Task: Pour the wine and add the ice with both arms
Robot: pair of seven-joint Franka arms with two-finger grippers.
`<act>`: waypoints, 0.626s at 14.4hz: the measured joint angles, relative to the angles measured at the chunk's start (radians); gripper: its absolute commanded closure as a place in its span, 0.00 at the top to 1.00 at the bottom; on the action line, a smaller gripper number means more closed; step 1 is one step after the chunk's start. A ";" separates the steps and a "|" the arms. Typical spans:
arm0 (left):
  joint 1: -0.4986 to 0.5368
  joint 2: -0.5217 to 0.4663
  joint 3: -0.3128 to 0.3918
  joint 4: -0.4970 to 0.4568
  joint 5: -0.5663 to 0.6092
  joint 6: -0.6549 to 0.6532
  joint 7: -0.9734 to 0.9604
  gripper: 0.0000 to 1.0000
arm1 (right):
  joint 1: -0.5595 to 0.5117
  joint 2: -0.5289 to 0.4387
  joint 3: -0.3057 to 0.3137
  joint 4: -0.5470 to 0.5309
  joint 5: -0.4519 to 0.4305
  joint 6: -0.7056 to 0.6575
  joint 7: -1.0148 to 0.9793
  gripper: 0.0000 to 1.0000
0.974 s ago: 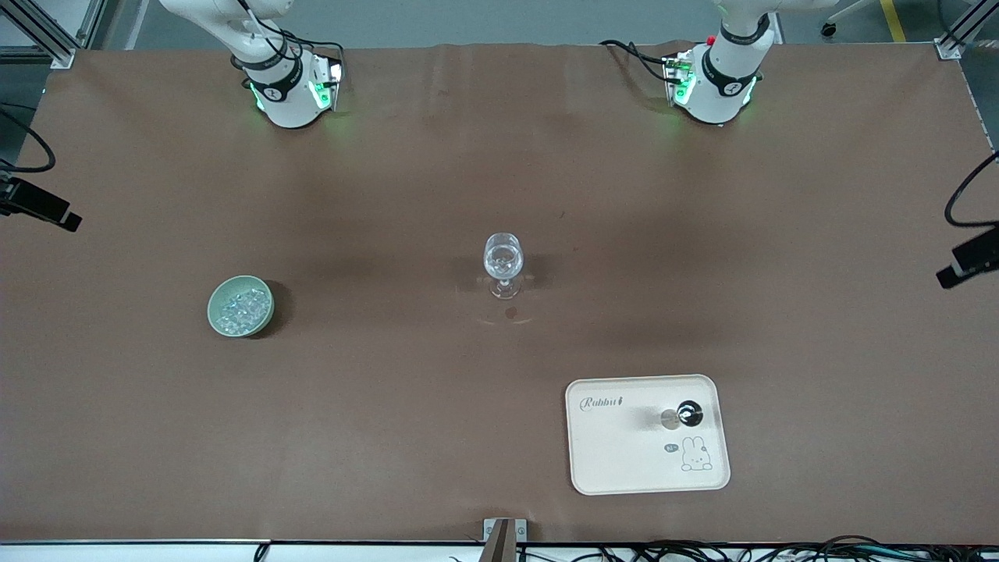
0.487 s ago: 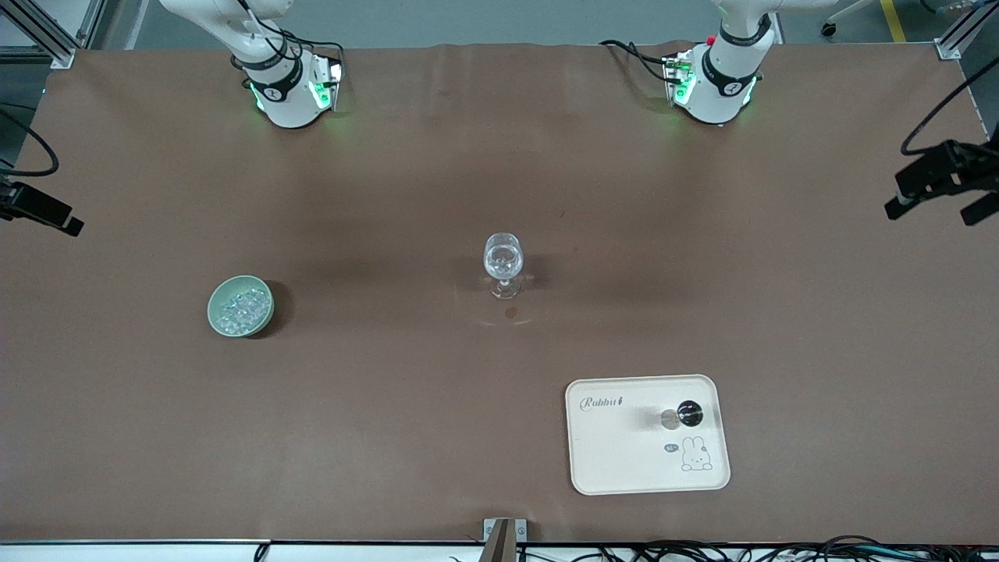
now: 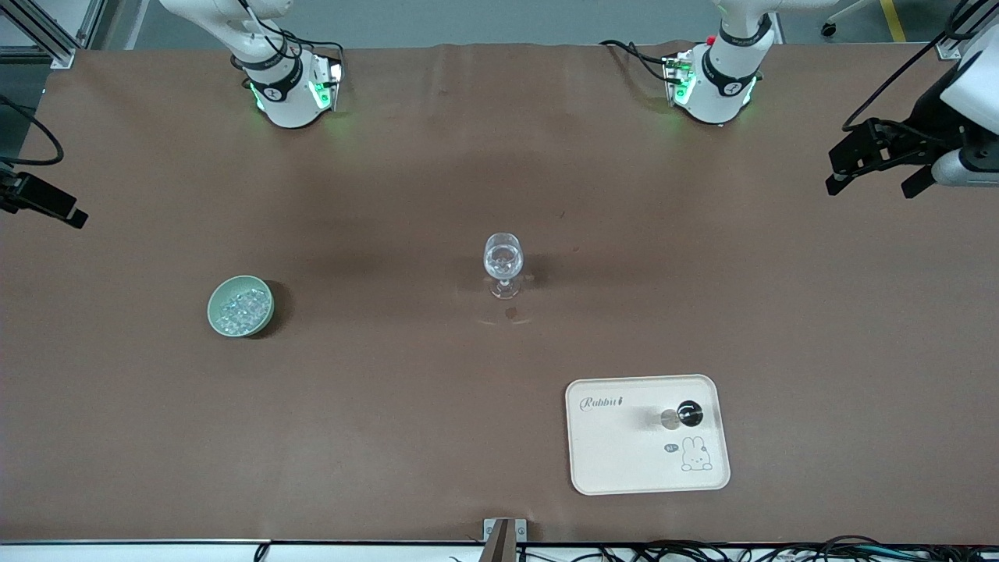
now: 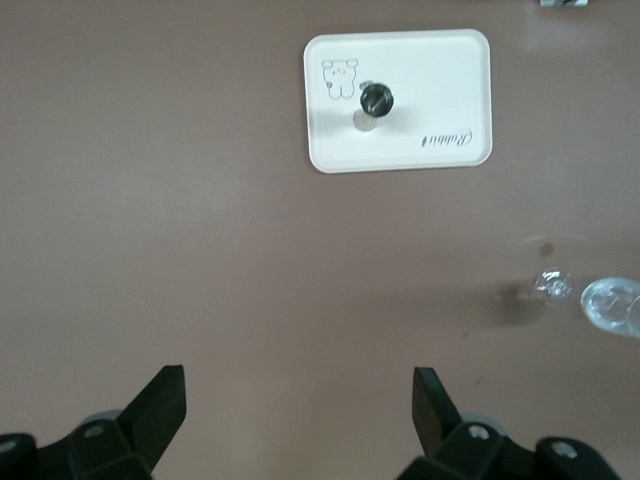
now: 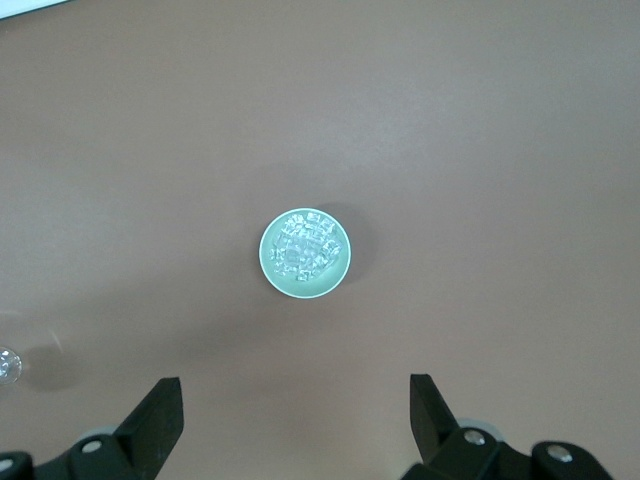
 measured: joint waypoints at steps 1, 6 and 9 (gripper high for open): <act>-0.008 -0.010 0.020 -0.017 0.000 0.000 0.014 1.00 | 0.000 0.000 0.000 -0.001 0.000 0.000 0.000 1.00; -0.039 -0.017 0.072 -0.041 0.000 0.007 0.039 1.00 | 0.000 0.000 0.001 -0.002 0.000 0.000 0.000 1.00; -0.045 -0.010 0.072 -0.044 0.000 0.018 0.039 1.00 | 0.000 0.000 0.001 -0.002 0.000 0.000 0.000 1.00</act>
